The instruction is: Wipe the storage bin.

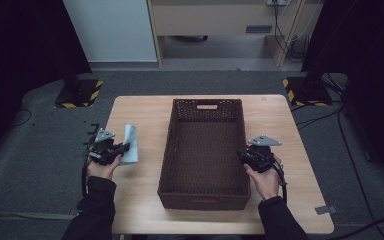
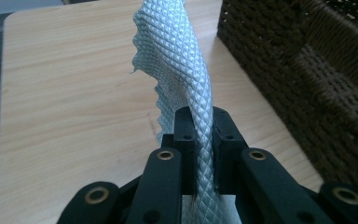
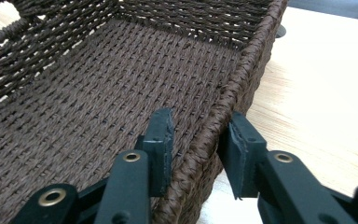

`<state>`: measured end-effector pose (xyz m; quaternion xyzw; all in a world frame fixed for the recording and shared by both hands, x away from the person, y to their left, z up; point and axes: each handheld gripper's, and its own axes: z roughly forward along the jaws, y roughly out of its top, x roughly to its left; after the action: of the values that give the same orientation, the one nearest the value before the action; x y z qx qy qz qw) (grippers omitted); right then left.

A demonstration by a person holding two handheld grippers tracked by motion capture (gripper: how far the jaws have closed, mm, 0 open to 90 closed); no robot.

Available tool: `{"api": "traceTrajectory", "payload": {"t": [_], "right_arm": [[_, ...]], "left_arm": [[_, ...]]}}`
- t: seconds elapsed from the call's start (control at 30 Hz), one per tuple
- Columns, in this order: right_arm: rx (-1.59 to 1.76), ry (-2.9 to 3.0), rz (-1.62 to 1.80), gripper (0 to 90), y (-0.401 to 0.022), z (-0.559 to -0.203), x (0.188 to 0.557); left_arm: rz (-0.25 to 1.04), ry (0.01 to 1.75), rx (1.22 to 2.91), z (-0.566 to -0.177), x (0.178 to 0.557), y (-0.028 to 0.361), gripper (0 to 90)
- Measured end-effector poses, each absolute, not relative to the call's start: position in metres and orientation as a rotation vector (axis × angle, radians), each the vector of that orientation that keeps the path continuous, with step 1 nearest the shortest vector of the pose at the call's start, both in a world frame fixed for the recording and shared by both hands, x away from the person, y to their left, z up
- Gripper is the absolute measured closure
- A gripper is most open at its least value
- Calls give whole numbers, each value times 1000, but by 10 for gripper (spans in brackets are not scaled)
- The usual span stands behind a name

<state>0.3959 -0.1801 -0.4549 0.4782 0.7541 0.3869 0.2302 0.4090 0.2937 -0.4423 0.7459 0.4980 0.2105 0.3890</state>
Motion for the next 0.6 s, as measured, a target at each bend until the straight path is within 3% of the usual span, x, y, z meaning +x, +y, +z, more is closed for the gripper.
{"api": "traceTrajectory", "payload": {"t": [0.6], "right_arm": [[1276,2121,1106,695,-186,-454,400]], "left_arm": [[509,1216,1938,-454,463,255,817]]}}
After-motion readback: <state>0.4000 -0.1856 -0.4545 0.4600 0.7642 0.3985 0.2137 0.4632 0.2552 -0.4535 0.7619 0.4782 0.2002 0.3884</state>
